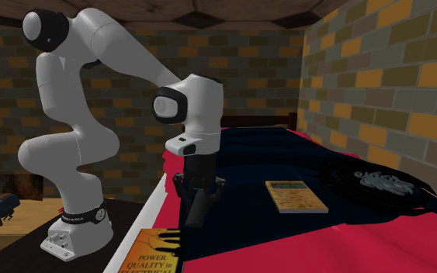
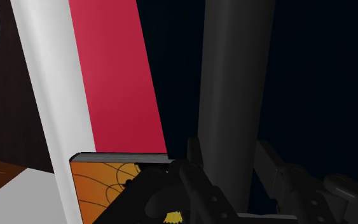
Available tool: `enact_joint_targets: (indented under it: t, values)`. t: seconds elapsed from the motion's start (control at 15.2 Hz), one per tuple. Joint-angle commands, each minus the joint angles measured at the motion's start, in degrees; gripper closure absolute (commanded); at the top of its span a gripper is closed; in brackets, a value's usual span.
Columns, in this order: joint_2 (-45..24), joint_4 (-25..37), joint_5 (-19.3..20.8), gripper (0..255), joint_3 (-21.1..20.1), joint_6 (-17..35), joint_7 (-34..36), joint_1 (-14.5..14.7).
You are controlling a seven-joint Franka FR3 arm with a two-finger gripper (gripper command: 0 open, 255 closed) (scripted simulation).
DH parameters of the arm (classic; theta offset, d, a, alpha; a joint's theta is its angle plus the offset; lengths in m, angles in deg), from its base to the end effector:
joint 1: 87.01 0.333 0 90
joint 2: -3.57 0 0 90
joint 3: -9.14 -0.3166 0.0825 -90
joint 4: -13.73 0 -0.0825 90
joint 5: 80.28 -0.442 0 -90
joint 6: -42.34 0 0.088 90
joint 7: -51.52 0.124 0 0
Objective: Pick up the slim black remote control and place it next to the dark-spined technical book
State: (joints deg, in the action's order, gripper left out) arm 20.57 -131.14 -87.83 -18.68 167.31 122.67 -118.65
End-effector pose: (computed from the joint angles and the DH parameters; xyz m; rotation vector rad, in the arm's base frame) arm 0.4659 -0.0360 0.3098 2.3373 -1.9931 -0.0728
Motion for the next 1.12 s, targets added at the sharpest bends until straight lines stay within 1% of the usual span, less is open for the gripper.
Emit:
enact_joint_targets:
  t: [0.0,0.2,0.26,0.79,0.86,1.06]
  values:
    - [-1.14,-0.62,0.37,255,-0.28,1.73,0.28,-0.20]
    - [-2.93,-1.65,0.97,255,-0.79,4.45,0.89,-0.46]
    - [-4.07,-2.21,1.42,255,-1.08,6.07,1.30,-0.64]
    - [-4.07,-2.21,1.42,255,-1.07,6.07,1.31,-0.63]
    - [-4.02,-2.23,1.40,0,-1.06,6.05,1.28,-0.62]
    - [-4.13,-2.16,1.47,0,-1.06,6.08,1.30,-0.66]
